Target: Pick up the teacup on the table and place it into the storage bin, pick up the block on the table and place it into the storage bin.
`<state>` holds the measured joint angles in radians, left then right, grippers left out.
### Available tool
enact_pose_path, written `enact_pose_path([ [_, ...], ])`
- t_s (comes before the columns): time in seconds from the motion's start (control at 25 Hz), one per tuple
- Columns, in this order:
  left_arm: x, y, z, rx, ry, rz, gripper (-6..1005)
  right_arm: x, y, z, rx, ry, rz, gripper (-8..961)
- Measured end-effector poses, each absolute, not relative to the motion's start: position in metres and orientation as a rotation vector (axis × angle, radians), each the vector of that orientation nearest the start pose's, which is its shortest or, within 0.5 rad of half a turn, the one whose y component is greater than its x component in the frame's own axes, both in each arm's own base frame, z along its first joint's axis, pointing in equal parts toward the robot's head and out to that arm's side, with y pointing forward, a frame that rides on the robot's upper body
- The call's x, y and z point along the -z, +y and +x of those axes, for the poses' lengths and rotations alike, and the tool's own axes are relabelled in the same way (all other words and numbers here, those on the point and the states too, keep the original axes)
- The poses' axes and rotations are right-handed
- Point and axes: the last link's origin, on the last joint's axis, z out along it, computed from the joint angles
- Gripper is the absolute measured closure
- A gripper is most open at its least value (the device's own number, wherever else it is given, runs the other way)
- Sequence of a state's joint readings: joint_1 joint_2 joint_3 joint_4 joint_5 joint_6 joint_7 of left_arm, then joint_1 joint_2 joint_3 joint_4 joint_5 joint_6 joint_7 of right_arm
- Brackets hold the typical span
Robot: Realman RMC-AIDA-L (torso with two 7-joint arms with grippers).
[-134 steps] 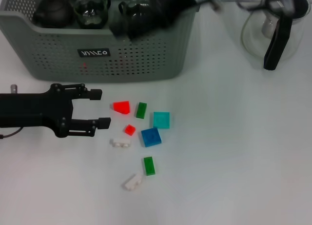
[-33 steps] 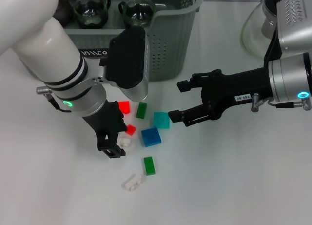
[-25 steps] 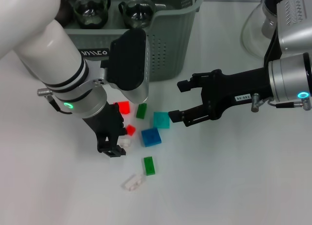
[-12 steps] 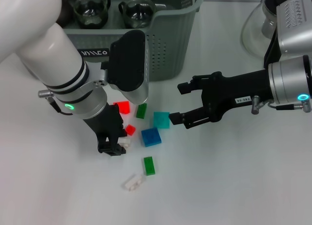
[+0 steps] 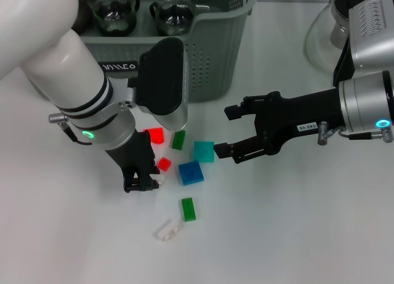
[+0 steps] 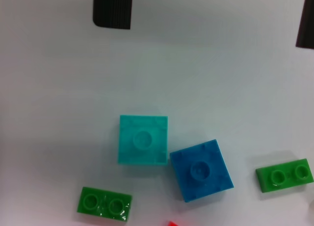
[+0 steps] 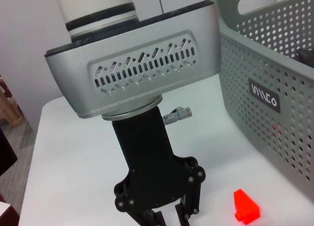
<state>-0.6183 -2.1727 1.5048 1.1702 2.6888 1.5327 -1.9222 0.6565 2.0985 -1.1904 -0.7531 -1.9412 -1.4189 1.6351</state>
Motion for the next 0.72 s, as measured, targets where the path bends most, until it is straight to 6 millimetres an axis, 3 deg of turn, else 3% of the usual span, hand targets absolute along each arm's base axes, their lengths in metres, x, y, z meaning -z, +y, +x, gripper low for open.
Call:
enact_pose_path([
  [0.52,0.059,0.326,-0.193,-0.844,-0.095,-2.985,845,0.059,0.346,0.186,-0.386,0.497,-3.055,8],
  [0.72,0.019,0.327,-0.184,-0.677,-0.208,-2.968,839,0.058,0.346,0.188,-0.384,0.503,-3.052,8],
])
